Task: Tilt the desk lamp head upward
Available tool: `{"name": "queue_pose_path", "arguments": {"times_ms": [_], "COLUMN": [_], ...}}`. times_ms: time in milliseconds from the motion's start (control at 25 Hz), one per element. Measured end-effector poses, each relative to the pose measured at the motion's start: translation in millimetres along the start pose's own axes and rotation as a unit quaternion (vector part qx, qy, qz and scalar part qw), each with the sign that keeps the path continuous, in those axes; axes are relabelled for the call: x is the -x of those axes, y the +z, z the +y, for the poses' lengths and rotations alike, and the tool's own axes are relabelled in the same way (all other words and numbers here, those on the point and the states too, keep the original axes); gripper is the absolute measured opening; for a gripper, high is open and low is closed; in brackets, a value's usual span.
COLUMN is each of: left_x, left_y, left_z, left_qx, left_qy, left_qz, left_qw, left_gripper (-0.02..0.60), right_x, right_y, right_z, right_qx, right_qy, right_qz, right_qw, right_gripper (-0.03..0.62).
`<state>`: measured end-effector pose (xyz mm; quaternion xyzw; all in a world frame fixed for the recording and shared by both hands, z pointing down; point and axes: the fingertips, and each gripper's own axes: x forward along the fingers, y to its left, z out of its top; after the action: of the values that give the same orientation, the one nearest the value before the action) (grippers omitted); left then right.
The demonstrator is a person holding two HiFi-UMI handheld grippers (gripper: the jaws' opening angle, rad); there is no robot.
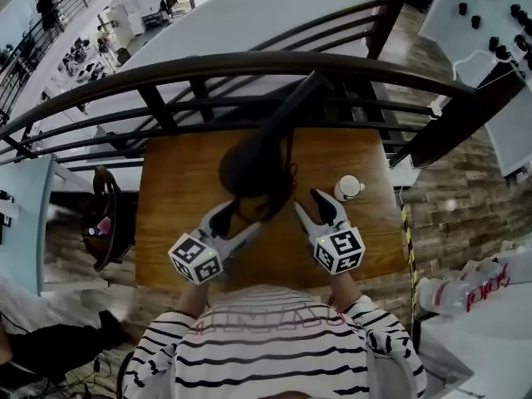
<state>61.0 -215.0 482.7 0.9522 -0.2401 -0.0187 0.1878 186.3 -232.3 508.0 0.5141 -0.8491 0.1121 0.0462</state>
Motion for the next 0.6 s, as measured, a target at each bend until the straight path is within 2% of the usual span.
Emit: {"name": "queue_pose_path", "arguments": {"times_ms": [360,600], "left_x": [5,5], "left_y": [11,18], "left_z": [6,10], "left_qx": [0.009,0.037], "left_qy": [0.024,0.020], "left_qz": [-0.019,-0.039], "left_qw": [0.9995,0.9984], "left_gripper": [0.322,0.322], "right_x": [-49,-72], "right_y": [11,14], "right_z": [-15,-18], "right_qx": [0.040,0.057], "right_qy": [0.031,0.046], "right_qz": [0.004,0.009], "right_qw": [0.999,0.997], "right_gripper": [0.175,0.165]}}
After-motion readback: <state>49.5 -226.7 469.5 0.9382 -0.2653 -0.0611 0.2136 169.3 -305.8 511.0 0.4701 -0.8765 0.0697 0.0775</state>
